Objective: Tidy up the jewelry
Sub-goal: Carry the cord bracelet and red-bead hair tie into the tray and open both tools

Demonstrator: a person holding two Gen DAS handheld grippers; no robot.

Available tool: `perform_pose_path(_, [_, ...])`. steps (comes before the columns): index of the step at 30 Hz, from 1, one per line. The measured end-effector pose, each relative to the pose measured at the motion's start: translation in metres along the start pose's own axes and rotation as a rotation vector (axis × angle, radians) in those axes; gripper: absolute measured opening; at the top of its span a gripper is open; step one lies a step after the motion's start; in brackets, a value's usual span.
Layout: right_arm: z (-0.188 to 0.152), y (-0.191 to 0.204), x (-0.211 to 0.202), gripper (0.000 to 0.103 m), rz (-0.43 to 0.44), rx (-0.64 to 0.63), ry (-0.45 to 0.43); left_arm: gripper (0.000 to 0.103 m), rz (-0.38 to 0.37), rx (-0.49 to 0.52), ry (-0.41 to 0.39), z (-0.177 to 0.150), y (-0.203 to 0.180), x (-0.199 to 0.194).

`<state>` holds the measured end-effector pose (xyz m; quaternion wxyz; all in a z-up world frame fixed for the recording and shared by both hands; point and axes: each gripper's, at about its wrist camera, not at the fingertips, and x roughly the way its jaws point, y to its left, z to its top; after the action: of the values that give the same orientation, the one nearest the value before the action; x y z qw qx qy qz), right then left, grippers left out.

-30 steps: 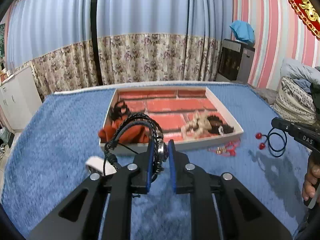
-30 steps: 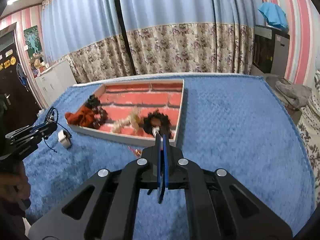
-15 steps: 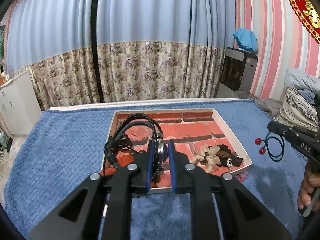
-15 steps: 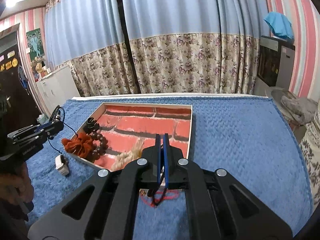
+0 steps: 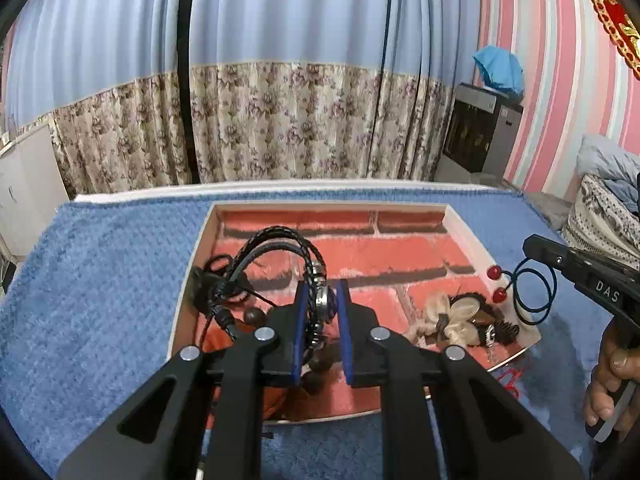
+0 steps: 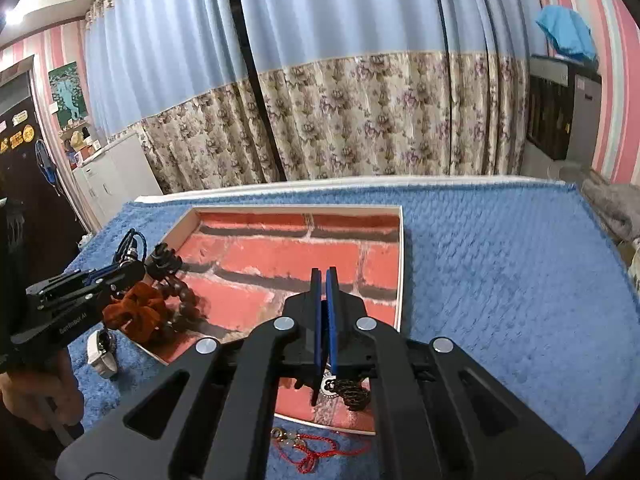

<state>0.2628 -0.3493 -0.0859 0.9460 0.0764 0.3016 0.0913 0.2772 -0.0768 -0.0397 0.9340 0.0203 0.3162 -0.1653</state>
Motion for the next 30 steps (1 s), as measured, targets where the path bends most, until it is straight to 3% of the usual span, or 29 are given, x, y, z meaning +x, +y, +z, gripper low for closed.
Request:
perform_pose_path(10, [-0.015, -0.007, 0.026, 0.004, -0.028, -0.012, 0.053, 0.015, 0.009, -0.004, 0.064, -0.016, 0.002, 0.029])
perform_pose_path(24, [-0.032, -0.017, 0.046, 0.004, -0.061, -0.006, 0.107, 0.017, 0.041, 0.023, 0.085, -0.027, -0.001, 0.043])
perform_pose_path(30, [-0.031, -0.018, 0.044, 0.004, -0.062, -0.005, 0.09, 0.017, 0.034, 0.011, 0.084, -0.027, 0.0, 0.044])
